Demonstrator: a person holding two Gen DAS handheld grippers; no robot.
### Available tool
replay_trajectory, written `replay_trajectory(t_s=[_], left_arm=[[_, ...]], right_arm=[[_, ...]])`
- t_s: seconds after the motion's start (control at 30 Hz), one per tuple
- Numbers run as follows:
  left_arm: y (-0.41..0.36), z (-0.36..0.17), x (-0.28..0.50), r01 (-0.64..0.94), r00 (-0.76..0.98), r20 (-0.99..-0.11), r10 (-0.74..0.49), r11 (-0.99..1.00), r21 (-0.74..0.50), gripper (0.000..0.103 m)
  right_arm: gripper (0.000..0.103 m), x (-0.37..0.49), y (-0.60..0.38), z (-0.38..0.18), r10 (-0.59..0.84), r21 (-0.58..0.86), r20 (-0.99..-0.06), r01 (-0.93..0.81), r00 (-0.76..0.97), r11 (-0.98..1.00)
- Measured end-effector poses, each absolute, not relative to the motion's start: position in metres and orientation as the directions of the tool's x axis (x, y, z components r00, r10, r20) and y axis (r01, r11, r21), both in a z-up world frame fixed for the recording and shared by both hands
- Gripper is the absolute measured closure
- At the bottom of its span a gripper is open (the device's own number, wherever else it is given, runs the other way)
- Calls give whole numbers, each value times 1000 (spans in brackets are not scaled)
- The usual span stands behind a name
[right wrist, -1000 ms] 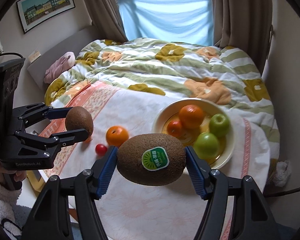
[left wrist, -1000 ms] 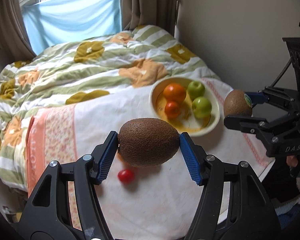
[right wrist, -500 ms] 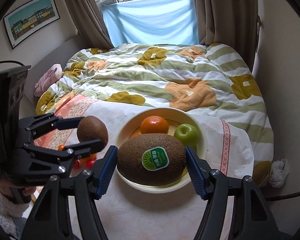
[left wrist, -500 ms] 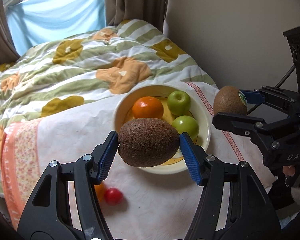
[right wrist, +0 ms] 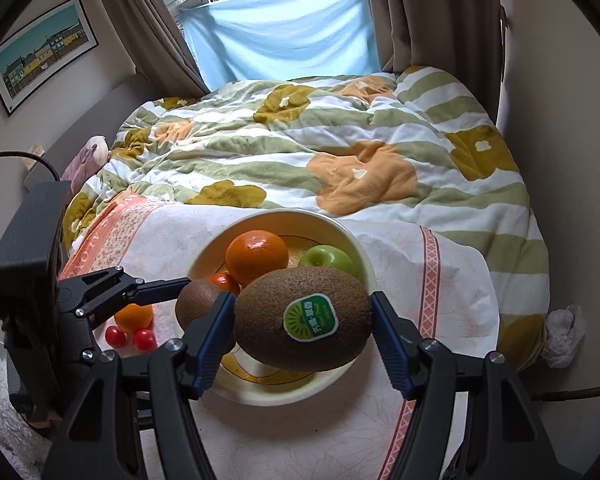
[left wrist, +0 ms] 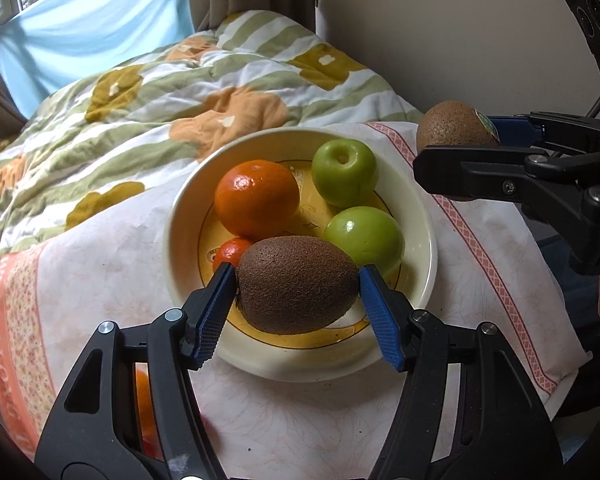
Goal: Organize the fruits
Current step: 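Open the left tool to drop the kiwi while the right tool releases its kiwi in the bowl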
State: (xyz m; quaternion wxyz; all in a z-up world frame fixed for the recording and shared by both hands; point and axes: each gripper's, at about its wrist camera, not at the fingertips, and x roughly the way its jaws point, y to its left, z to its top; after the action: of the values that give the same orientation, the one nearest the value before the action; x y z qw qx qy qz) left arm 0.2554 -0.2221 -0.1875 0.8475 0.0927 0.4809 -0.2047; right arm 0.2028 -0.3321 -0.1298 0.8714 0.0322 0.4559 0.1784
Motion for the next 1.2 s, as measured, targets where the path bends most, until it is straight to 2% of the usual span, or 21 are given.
replay_trajectory(t_s=[0.03, 0.13, 0.5, 0.77, 1.2], left_arm=[[-221, -188, 256, 436, 453, -852, -264, 899, -47, 33], [-216, -183, 255, 420, 477, -839, -260, 906, -42, 0], [-169, -159, 247, 335, 516, -832, -205, 942, -24, 0], [-148, -155, 239, 272, 538, -831, -141, 962, 13, 0], [-121, -160, 210, 145, 542, -838, -69, 989, 12, 0]], right_arm=[[40, 203, -332, -131, 341, 221, -784, -281, 518, 934], [40, 205, -332, -134, 342, 224, -786, -279, 514, 934], [40, 213, -321, -130, 363, 225, -777, -312, 514, 923], [40, 219, -292, -130, 402, 210, -775, -400, 489, 892], [40, 226, -260, -161, 430, 187, -797, -503, 425, 844]])
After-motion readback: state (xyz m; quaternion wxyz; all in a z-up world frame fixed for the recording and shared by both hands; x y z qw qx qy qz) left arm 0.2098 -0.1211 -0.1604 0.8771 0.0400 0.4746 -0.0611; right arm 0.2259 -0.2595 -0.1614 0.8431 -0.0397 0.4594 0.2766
